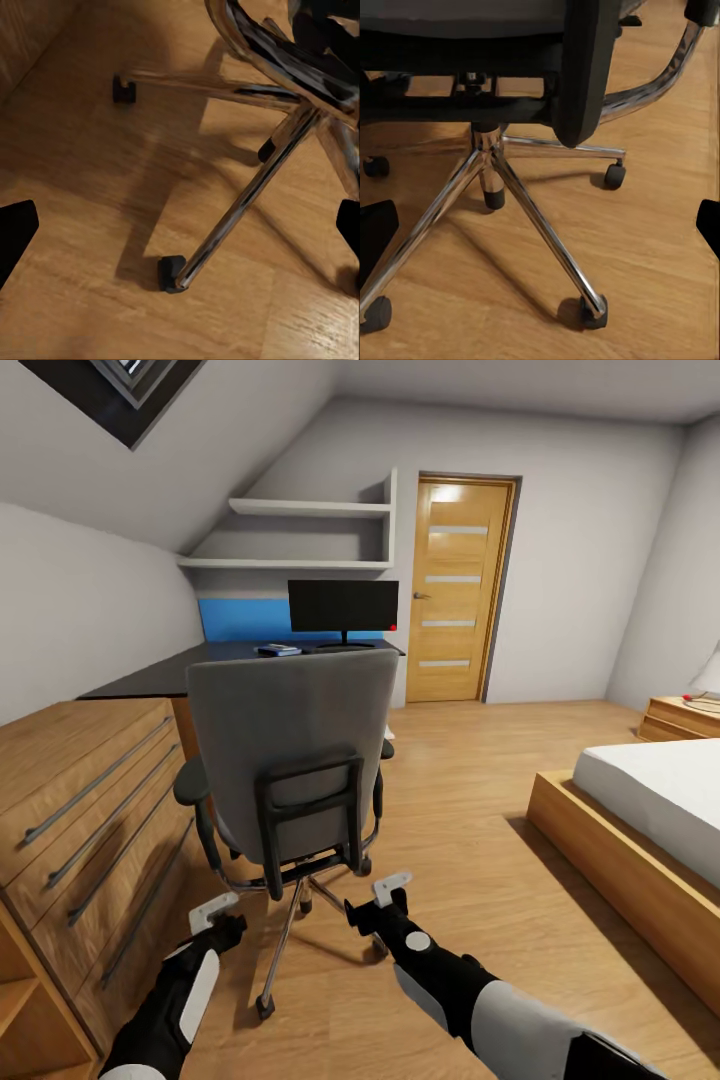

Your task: In the bedroom, organize the workspace by keeping the computer under the desk, ensuring the monitor is on the desk, placing the keyboard on the desk next to the monitor, placing the mouse on the desk next to the keyboard, moving the folder from the swivel chair onto the desk next to the mouse, stacking the notebook on top of the folder with the pen on top of the notebook, and positioning the swivel chair next to the desk.

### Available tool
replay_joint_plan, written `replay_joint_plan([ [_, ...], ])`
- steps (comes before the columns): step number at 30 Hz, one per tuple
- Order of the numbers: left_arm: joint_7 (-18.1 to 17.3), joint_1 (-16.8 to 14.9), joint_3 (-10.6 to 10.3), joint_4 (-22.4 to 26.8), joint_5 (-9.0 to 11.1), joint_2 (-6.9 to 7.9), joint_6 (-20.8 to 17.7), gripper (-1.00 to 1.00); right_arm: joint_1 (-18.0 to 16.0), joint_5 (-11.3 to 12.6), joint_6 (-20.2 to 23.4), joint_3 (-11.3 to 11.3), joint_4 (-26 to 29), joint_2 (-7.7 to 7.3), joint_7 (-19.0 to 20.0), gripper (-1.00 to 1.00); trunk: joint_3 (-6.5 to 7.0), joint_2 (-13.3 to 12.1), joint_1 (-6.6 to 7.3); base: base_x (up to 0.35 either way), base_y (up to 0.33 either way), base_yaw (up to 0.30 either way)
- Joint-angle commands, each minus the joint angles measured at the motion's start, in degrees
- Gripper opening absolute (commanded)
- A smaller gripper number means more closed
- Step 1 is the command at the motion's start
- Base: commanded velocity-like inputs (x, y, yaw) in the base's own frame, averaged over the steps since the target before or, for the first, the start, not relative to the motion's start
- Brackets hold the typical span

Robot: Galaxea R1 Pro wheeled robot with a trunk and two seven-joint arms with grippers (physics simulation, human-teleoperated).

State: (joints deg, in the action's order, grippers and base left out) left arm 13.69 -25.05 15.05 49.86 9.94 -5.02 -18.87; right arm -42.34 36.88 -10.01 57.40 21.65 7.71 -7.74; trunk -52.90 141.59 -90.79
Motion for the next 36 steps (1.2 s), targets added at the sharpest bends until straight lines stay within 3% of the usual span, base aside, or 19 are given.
replay_joint_plan([
  [1,0.3,0.0,0.1,1.0,0.6,-0.05,-0.3,1.0,-0.3,0.5,-0.1,0.5,0.0,-0.01,-0.3,1.0,-0.07,0.0,0.0,0.0,0.0,0.0],
  [7,0.4,0.0,0.1,2.2,0.7,-0.13,-0.2,1.0,-0.7,0.5,0.2,0.6,0.0,-0.02,-0.3,1.0,-0.07,0.0,0.0,0.0,0.0,0.0],
  [16,0.1,0.0,0.2,-3.2,0.7,0.01,-0.1,1.0,-0.8,0.5,0.1,0.9,0.1,-0.23,-0.3,1.0,-0.07,0.0,0.0,0.021,0.0,0.0],
  [36,0.0,0.0,0.3,-3.9,0.6,0.86,-0.1,1.0,-0.8,0.4,0.1,1.0,0.1,-0.21,-0.3,1.0,-0.07,0.0,0.0,0.12,0.0,0.0],
])
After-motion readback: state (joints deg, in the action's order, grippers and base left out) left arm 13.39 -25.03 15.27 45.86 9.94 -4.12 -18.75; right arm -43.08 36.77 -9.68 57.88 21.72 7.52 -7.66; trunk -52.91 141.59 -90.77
